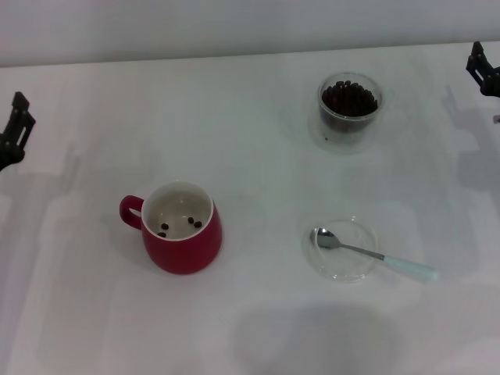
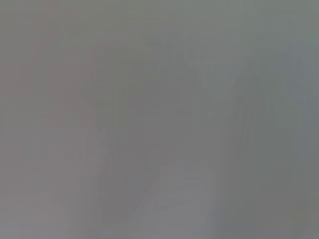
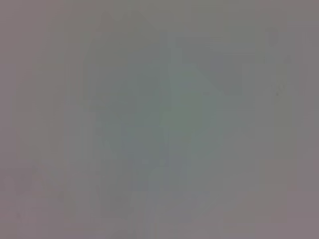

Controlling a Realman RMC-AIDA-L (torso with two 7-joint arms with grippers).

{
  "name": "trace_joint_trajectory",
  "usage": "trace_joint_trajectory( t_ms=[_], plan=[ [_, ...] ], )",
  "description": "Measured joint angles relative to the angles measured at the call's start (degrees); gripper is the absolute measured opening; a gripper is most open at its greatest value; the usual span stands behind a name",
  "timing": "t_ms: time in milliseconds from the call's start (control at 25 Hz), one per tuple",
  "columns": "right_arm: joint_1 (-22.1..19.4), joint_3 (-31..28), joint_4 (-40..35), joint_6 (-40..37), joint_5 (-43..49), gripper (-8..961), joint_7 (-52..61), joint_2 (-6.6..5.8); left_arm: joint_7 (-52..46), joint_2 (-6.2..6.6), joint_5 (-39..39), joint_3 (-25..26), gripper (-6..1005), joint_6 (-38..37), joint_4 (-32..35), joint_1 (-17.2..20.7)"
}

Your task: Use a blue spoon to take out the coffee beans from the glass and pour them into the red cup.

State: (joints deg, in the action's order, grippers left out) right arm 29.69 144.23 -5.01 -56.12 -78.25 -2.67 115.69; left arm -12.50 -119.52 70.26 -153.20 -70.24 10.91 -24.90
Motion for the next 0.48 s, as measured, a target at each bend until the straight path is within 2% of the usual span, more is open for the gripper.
trace_joint_trajectory(
  t_ms=[240, 480],
  plan=[
    [0.7, -1.4, 0.3, 1.2, -0.1, 874, 0.0, -0.03, 6.8, -0.20, -0.4, 0.0, 777, 0.2, 1.3, 0.2],
    [2.6, -2.1, 0.6, 4.8, 0.2, 874, -0.1, -0.16, 7.5, -0.06, -0.6, 0.0, 783, 0.3, 1.9, 0.0]
  ],
)
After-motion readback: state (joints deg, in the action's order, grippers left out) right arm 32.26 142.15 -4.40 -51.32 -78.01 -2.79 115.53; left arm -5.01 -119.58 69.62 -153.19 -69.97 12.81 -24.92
